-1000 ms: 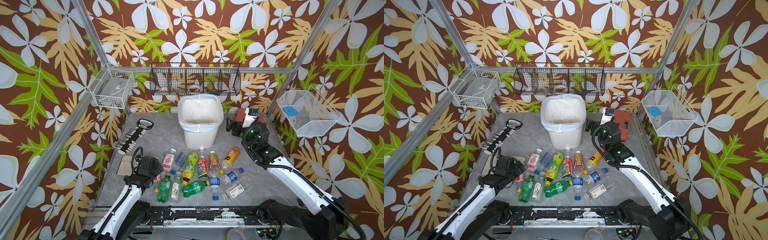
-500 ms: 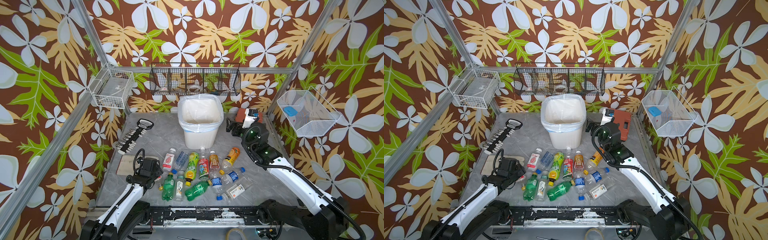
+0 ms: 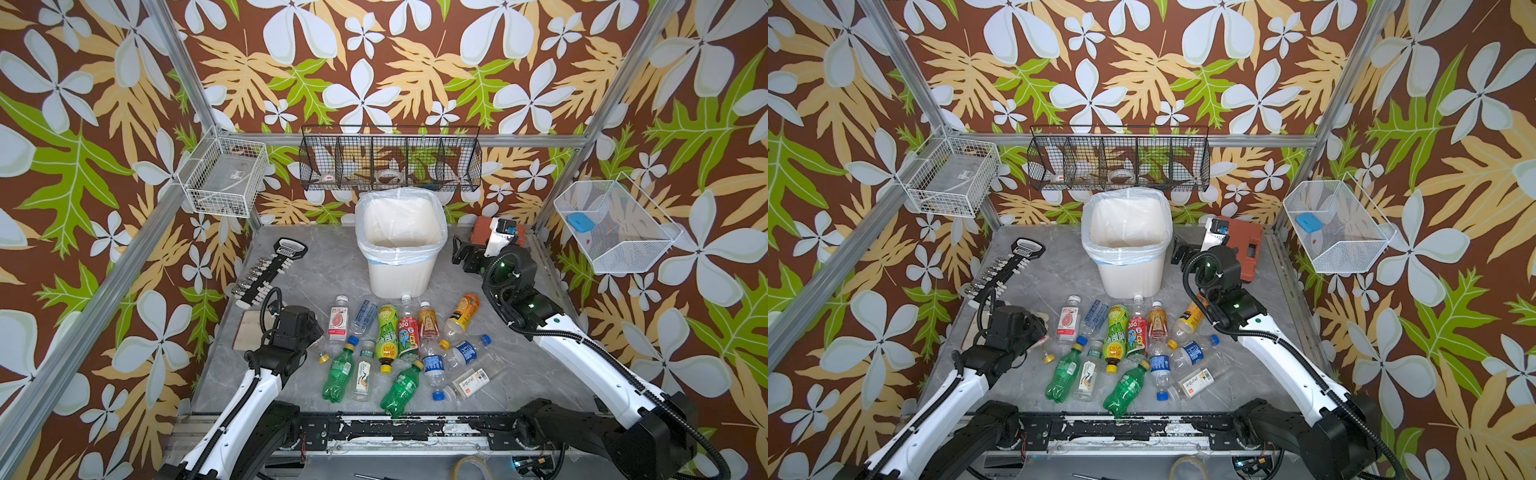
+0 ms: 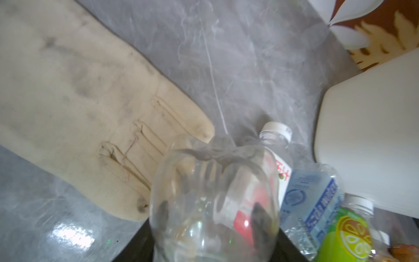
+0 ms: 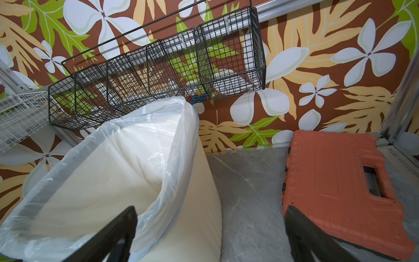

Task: Throw the plastic bottles in the bin
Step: Pick up the plastic bottle from the middle-left of the table, then throw the plastic bottle into the trash bin.

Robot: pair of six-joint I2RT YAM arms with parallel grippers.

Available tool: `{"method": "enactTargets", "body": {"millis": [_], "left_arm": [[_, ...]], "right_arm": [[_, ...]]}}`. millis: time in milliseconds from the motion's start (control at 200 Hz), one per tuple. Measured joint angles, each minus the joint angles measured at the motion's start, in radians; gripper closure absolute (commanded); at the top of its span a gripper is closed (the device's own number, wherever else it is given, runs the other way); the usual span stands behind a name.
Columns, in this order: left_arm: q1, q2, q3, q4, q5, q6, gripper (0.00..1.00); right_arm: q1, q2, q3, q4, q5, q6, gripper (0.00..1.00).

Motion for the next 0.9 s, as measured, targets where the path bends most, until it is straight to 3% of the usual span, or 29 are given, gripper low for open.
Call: {"method": "enactTargets", "body": {"millis": [195,440,680,901], "left_arm": [[0.0,-0.081,0.119,0.013,-0.034,0.075,0.49],[0.0,-0.124,0.179,0.163,-0.008,0.163,0.49],[0.0,-0.021,0.272,0.288,0.073,0.21,0.49],[-0.01,0.182,0.489,0.426,0.159,0.264,0.5]], "right_arm": [[0.0,-0.003,-0.01,0.006,0.0,0.0,0.0],[0.0,-0.005,-0.024,0.002,0.002,0.004,0.0],[-0.003,-0.001,-0.016,-0.006,0.005,0.003,0.0],[-0.003,-0.007,-0.014,-0.007,0.007,0.003,0.0]]}}
